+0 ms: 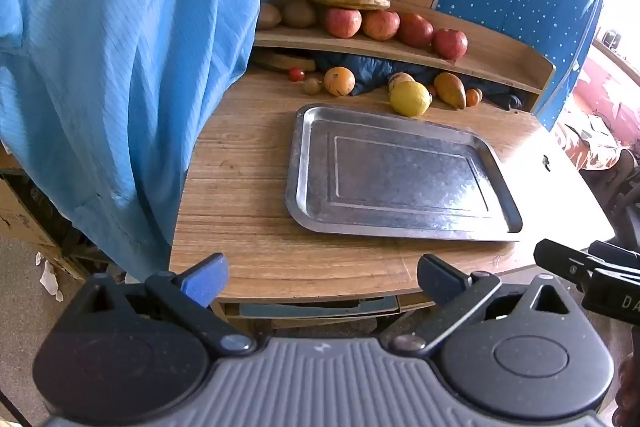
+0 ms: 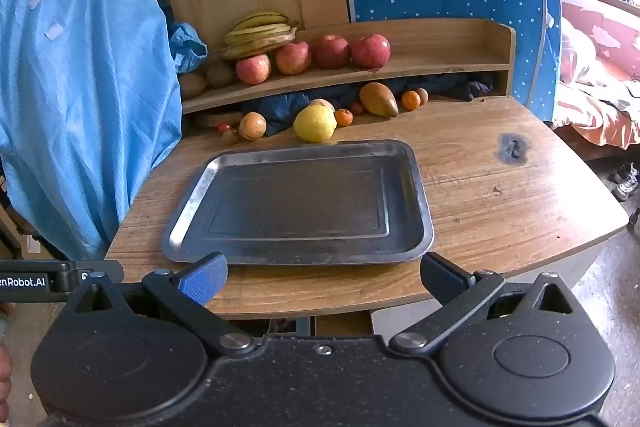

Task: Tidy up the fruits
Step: 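Move both tools forward over the steel tray toward the fruit shelf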

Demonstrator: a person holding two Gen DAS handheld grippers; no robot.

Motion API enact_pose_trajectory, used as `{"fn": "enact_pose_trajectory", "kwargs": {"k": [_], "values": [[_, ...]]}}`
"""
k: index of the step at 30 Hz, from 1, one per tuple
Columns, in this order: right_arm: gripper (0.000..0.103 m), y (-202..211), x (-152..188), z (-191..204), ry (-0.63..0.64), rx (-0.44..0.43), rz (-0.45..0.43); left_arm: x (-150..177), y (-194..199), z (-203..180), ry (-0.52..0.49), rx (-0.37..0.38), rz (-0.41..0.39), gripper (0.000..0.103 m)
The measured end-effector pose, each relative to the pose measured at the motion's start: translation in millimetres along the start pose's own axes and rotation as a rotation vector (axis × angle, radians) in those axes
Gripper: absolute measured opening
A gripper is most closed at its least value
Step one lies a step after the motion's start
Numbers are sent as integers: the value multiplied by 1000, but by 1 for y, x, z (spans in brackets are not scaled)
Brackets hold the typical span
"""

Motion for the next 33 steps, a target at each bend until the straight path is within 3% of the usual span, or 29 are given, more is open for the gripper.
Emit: {"fn": "enact_pose_trajectory", "kwargs": {"k": [33], "values": [[102, -1, -3, -1, -4, 3, 7, 2, -5, -13, -10, -4, 29, 102]]}}
Point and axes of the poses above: each gripper's, at about its wrist camera, not at the fingertips, and y roughly against the way its jaws point, z to its left, x to its underside, the point moved 4 cm from there along -y, roughly the way its jaws point, and after that the axes turned 3 degrees about -x, right-handed, at the moved point
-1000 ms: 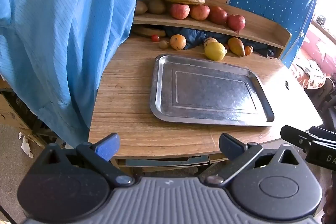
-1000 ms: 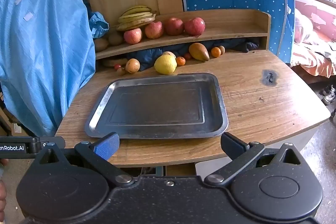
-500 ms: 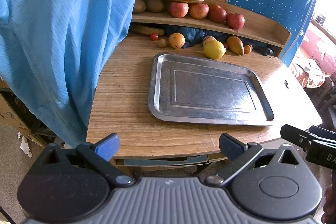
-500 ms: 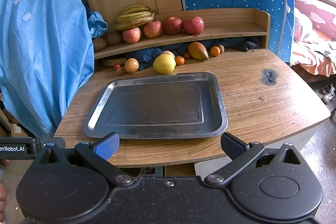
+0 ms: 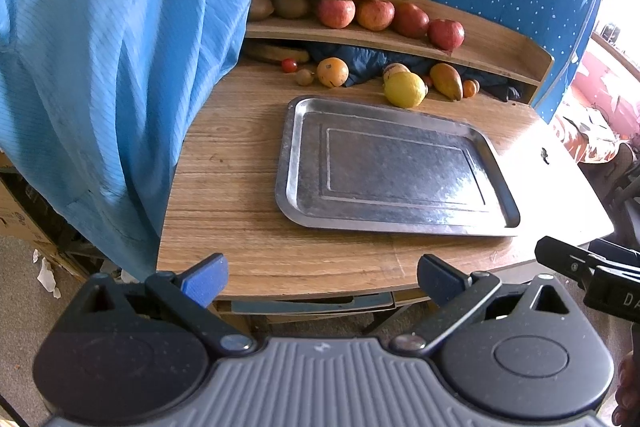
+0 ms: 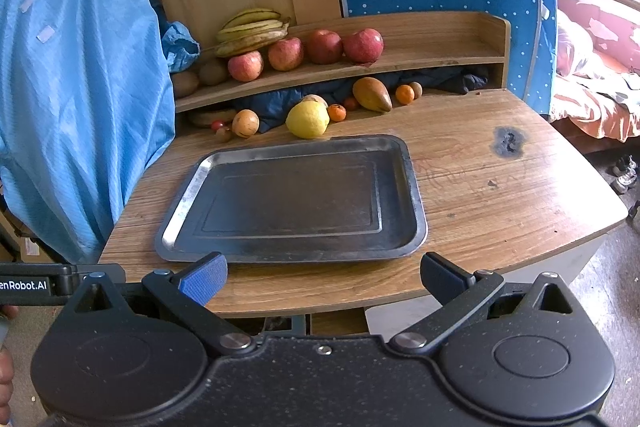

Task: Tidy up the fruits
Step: 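Move both tools forward over the steel tray toward the fruit shelf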

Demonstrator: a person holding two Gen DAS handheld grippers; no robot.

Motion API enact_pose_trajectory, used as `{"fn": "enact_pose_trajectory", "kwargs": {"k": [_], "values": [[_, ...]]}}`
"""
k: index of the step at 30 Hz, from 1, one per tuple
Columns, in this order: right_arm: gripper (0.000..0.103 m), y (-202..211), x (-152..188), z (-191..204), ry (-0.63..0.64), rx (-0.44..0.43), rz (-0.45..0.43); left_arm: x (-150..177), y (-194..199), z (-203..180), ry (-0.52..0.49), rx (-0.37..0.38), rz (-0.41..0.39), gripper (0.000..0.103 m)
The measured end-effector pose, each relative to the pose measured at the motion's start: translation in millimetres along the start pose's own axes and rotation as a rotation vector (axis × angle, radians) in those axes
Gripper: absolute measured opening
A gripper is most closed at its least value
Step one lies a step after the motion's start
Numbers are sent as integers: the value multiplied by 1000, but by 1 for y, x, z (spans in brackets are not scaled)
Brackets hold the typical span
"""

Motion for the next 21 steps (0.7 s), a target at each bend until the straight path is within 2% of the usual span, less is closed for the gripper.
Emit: {"fn": "enact_pose_trajectory", "kwargs": {"k": [21], "values": [[103, -17, -1, -19, 6, -3, 38, -9, -22, -12, 22, -7, 57, 102]]}}
Point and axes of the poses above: each gripper's, at about its wrist camera, not at the fingertips, and y roughly against the way its jaws point, z to its left, x to its underside, the point moved 4 cm from there along -y, roughly the way its jaws point, and after that the axes turned 3 degrees about -x, right-handed, at the moved point
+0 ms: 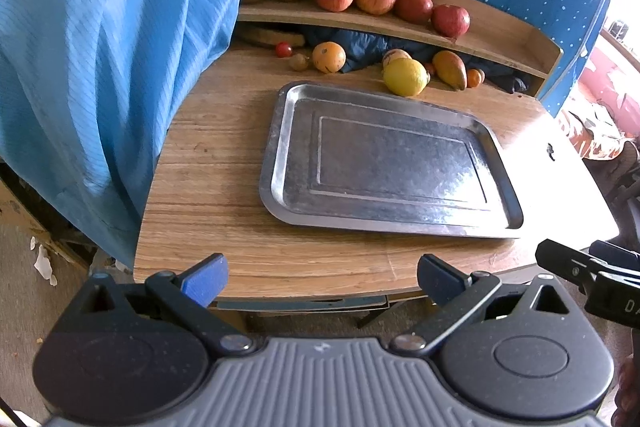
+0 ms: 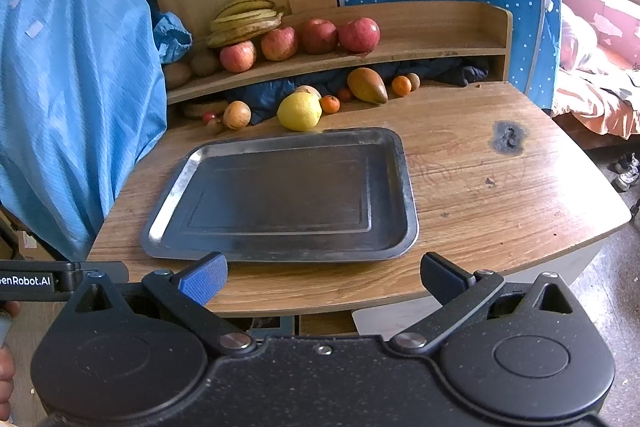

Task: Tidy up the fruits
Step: 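Move both tools forward over the steel tray toward the fruit shelf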

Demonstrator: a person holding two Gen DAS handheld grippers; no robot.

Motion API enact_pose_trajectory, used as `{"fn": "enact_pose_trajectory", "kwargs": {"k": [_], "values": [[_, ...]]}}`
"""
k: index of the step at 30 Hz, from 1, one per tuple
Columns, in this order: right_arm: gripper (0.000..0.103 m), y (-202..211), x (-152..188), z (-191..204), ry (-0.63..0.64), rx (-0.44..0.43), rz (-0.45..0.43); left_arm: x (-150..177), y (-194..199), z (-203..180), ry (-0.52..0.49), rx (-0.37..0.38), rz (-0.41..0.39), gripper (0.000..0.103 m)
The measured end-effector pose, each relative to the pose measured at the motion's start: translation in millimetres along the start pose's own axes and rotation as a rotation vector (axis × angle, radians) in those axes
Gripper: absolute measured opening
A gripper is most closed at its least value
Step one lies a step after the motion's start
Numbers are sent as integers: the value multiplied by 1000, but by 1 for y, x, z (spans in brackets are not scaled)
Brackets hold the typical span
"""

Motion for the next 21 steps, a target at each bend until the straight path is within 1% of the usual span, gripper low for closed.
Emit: {"fn": "enact_pose_trajectory", "kwargs": {"k": [11, 21], "values": [[103, -18, -9, -16, 22, -26, 57, -13, -24, -20, 25, -17, 35, 102], [103, -42, -34, -44, 49, -56, 81, -32, -48, -47, 54, -44, 55, 102]]}}
Point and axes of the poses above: each gripper's, at about its wrist camera, not at the fingertips, and y roughly against the way its jaws point, z to its left, x to its underside, the point moved 4 cm from there along -y, roughly the way its jaws point, and after that the axes turned 3 degrees about -x, right-handed, at the moved point
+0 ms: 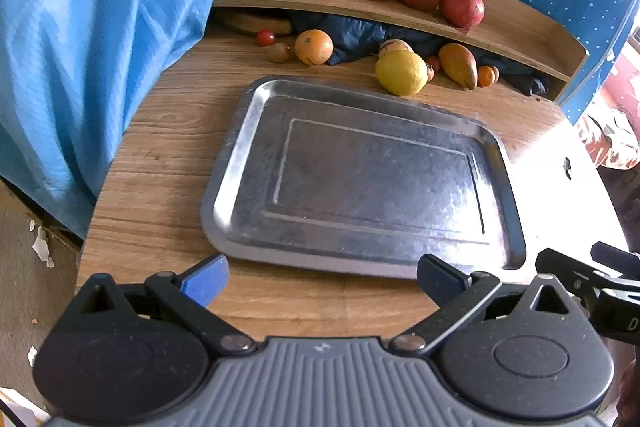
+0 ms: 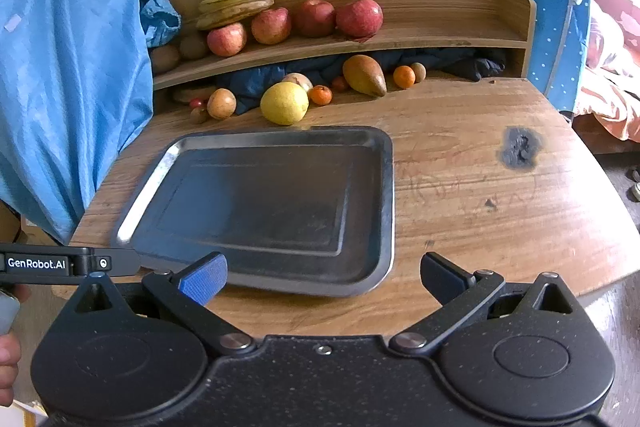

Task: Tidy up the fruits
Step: 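Move both tools forward over the steel tray toward the fruit shelf, then grasp the small brown kiwi with the left tool while the right tool grasps the orange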

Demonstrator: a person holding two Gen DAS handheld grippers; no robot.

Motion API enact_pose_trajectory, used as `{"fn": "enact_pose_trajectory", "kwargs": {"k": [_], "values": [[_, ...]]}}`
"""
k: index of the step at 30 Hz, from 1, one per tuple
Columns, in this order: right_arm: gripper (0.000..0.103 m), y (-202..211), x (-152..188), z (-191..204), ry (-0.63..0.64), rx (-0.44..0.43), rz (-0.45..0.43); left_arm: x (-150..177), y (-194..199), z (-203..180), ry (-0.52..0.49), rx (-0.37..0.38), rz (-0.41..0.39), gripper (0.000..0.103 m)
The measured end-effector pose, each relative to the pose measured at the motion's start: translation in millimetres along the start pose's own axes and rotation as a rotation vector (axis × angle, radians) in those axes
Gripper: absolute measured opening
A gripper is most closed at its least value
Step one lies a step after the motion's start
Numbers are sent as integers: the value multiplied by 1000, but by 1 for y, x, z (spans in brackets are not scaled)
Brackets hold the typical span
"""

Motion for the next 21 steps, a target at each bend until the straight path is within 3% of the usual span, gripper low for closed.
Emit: {"fn": "enact_pose_trajectory", "kwargs": {"k": [21], "values": [[103, -36, -57, -64, 99, -59, 29, -38, -20, -58, 94, -73, -22, 102]]}}
Point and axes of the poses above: each gripper's, at about its wrist camera, not at the fingertips, and y roughly against the way its jaws point, z to its left, x to its underside, the point moved 4 cm from there along -y, roughly the way its jaws point, and after that the axes turned 3 degrees about -x, right-handed, at the moved point
